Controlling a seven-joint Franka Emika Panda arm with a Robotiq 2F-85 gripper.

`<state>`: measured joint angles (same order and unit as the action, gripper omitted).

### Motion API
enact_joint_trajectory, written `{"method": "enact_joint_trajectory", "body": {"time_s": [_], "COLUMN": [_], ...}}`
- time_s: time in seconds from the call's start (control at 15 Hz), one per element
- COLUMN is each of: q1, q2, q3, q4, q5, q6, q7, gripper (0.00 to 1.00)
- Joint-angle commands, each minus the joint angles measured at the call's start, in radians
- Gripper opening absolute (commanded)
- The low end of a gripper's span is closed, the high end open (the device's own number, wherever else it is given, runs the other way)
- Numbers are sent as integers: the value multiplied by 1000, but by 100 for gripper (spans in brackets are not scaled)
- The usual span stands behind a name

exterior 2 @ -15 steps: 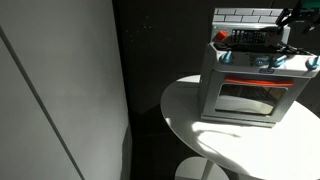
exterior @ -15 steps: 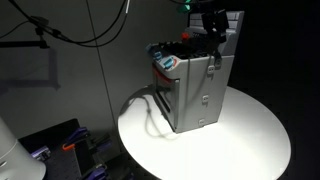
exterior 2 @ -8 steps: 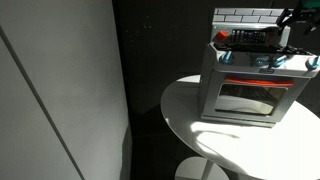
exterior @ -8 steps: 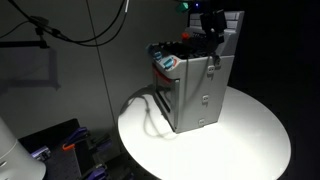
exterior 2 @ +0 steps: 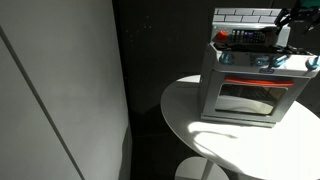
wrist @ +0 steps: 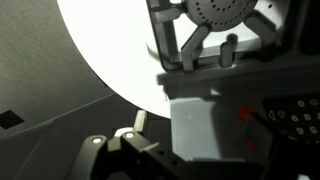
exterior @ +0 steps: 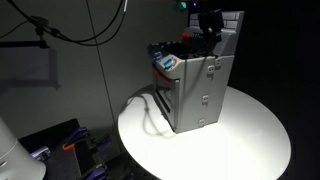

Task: Press the top button on the right

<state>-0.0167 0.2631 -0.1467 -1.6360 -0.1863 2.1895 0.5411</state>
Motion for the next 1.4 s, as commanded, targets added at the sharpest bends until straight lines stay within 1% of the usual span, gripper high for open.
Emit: {"method": "enact_joint_trajectory", "body": {"time_s": [0.0,0.93,1.33], "q1": [-3,-2,-4], "q2": [-11,17,46], "q3": [8,3,-1], "q4": [4,26,56], "q5": [20,5,7], "q6": [-22,-15,-10], "q7": [-22,0,0], "gripper": [100,100,100]}}
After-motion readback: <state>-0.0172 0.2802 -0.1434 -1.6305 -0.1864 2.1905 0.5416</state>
